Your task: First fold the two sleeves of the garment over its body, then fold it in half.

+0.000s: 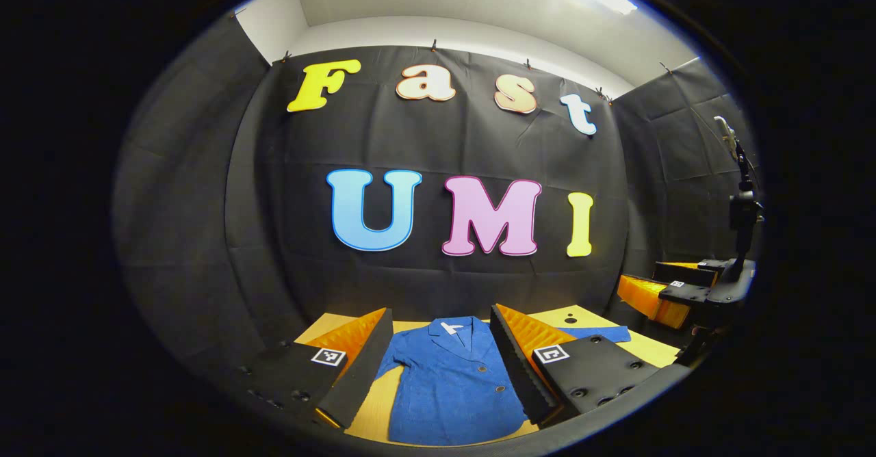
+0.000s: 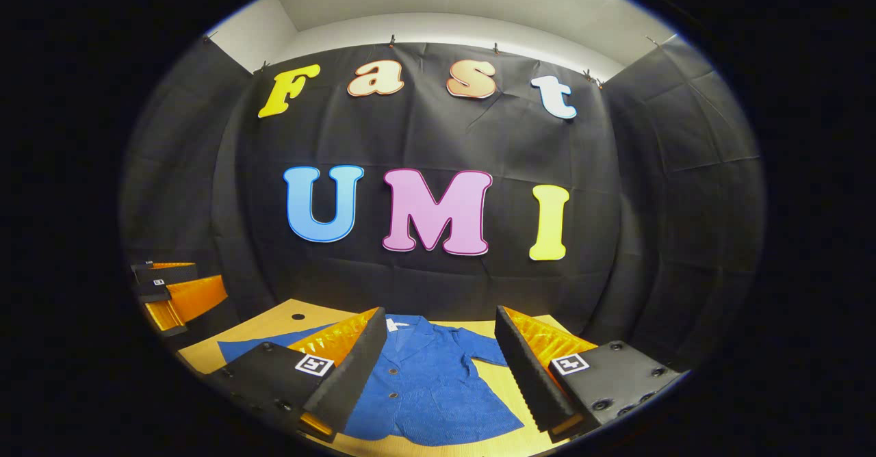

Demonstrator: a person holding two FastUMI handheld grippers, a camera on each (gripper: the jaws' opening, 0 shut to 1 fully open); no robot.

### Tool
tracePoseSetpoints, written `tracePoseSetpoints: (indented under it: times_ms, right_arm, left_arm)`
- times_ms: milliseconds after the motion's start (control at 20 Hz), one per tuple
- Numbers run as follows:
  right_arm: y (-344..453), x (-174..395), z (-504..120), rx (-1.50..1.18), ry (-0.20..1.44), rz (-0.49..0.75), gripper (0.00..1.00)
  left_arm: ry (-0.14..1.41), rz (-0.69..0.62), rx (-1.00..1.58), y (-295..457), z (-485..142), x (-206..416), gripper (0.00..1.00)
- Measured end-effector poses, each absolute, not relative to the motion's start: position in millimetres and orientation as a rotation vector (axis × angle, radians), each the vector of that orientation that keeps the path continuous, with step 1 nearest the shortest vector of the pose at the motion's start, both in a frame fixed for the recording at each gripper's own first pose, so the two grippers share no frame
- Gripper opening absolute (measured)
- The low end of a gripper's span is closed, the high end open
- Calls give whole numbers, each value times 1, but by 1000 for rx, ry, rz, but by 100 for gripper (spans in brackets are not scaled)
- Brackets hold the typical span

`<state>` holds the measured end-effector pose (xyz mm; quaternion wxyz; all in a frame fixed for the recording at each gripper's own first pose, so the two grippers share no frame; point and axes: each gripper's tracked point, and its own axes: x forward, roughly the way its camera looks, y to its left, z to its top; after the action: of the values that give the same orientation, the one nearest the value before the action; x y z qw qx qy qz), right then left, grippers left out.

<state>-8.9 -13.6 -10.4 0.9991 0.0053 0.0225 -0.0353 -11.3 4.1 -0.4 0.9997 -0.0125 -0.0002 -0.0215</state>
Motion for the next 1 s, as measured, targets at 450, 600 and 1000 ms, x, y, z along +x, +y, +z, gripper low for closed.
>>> tracePoseSetpoints:
  times_ms: [450,600,1000]
  right_arm:
    - [2,-9,6,-7,8,-86,96]
    - [1,2,7,-27,-8,-67,96]
    - [-9,54,-28,13,61,-25,96]
  left_arm:
    - [-29,-102,-90,10,1,-17,82]
    - [-27,-92,-105,7,1,-9,82]
    - [-3,-74,-74,-2,4,23,82]
